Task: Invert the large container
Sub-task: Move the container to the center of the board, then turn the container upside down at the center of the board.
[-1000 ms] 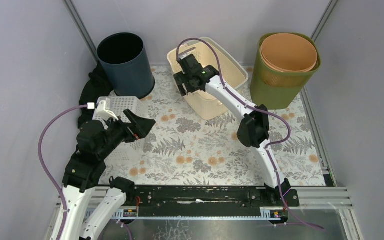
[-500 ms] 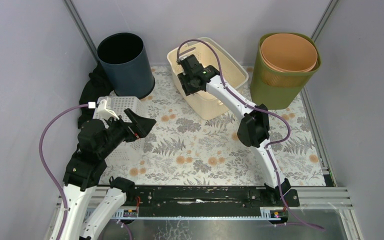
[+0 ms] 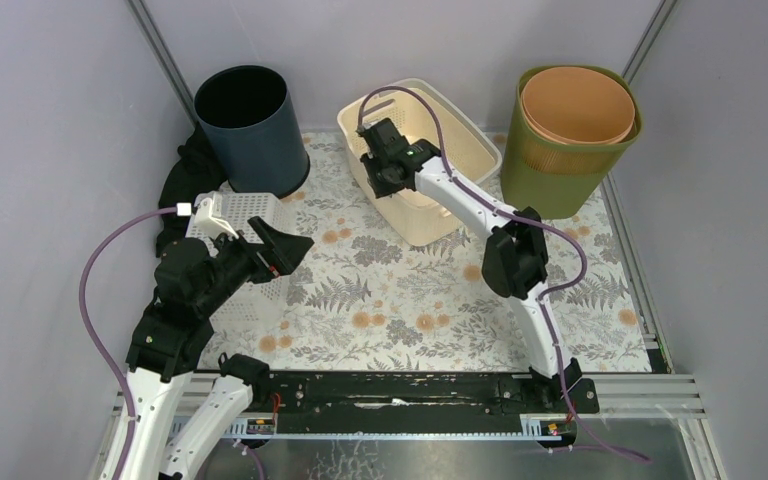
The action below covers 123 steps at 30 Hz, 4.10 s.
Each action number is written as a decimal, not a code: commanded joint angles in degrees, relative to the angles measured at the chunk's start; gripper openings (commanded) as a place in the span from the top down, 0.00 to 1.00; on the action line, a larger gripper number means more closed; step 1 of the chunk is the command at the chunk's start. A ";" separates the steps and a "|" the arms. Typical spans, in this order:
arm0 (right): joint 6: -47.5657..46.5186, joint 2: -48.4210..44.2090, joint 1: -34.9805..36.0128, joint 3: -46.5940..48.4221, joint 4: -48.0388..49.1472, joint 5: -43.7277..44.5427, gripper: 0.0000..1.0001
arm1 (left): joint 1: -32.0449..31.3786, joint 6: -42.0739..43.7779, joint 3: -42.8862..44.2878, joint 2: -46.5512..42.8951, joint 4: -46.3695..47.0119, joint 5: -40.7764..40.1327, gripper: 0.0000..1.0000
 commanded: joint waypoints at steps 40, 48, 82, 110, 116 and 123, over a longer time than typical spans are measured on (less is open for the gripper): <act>31.61 -41.67 20.22 -66.18 6.46 8.01 0.73 | -0.21 1.30 -3.99 -4.17 1.55 1.57 0.00; 32.92 -43.10 23.34 -65.45 4.44 8.71 0.62 | -0.17 1.13 -4.15 -3.93 1.90 1.83 0.00; 21.67 -36.41 23.39 -46.51 -13.56 3.56 0.23 | -0.16 1.93 -2.85 -2.74 0.99 1.99 0.00; 17.73 -26.92 21.67 -37.08 -15.41 3.38 0.58 | -0.19 1.93 -4.09 -3.54 0.89 1.90 0.00; 17.61 -26.65 21.67 -37.89 -14.73 2.69 0.73 | -0.13 1.93 -4.19 -3.51 0.92 1.84 0.00; 17.87 -27.60 21.60 -37.78 -14.18 2.34 0.94 | -0.21 1.76 -4.13 -3.72 0.87 2.00 0.00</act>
